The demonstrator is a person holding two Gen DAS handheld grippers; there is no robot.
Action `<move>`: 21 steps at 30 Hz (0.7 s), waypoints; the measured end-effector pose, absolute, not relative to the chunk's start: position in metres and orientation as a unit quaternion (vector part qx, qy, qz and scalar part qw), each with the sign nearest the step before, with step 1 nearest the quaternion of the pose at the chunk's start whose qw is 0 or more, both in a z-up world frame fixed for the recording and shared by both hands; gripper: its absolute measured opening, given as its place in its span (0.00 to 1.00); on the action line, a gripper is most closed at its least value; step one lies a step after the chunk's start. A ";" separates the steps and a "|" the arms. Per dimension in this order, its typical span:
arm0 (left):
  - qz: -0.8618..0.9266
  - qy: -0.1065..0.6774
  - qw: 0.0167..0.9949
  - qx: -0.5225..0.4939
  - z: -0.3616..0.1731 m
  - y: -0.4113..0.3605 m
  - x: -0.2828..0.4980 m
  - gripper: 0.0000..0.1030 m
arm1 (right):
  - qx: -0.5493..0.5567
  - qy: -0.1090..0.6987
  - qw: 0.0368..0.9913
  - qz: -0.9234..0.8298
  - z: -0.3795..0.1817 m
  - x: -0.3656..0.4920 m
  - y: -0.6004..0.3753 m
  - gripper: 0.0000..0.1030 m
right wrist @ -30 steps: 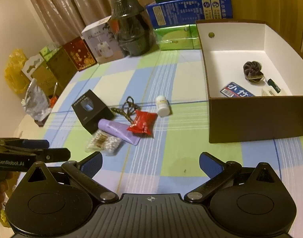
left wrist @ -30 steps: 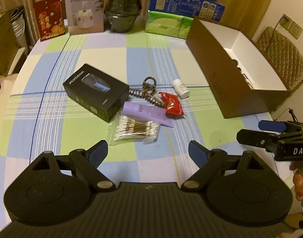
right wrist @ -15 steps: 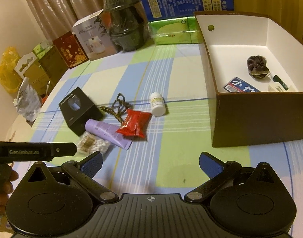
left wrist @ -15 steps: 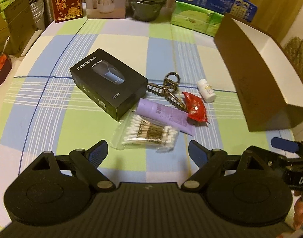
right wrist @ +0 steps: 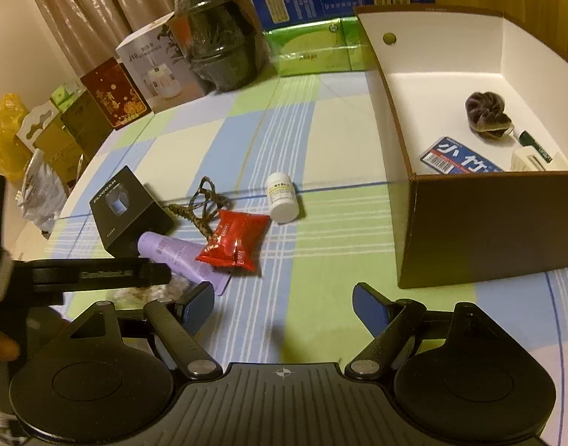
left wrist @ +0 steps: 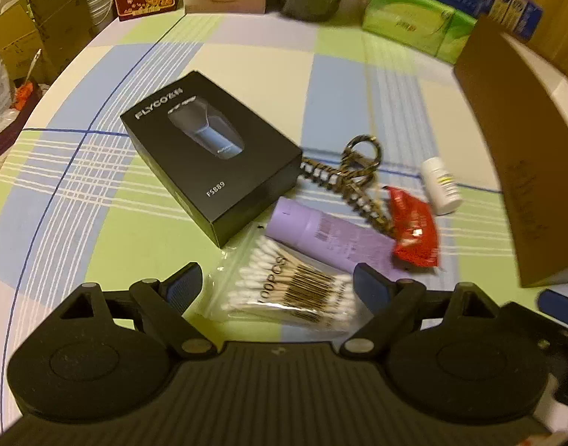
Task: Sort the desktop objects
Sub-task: 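Move both tools over the table items toward the cotton swab bag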
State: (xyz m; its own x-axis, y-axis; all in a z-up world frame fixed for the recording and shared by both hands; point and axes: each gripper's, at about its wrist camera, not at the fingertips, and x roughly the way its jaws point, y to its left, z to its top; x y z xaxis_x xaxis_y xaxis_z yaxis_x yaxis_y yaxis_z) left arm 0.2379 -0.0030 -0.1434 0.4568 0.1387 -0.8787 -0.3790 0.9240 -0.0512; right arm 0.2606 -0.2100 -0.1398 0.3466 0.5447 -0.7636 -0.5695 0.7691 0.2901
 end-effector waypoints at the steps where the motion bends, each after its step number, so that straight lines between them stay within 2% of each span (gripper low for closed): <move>1: 0.152 0.499 0.844 -0.123 -0.147 -0.003 0.240 0.85 | -0.013 0.462 0.819 0.340 -0.141 0.261 -0.209 0.77; 9: 0.141 0.506 0.843 -0.116 -0.149 0.010 0.229 0.87 | -0.015 0.476 0.808 0.347 -0.148 0.263 -0.204 0.78; 21: 0.169 0.522 0.830 -0.104 -0.138 0.059 0.167 0.85 | -0.019 0.490 0.795 0.356 -0.156 0.265 -0.198 0.78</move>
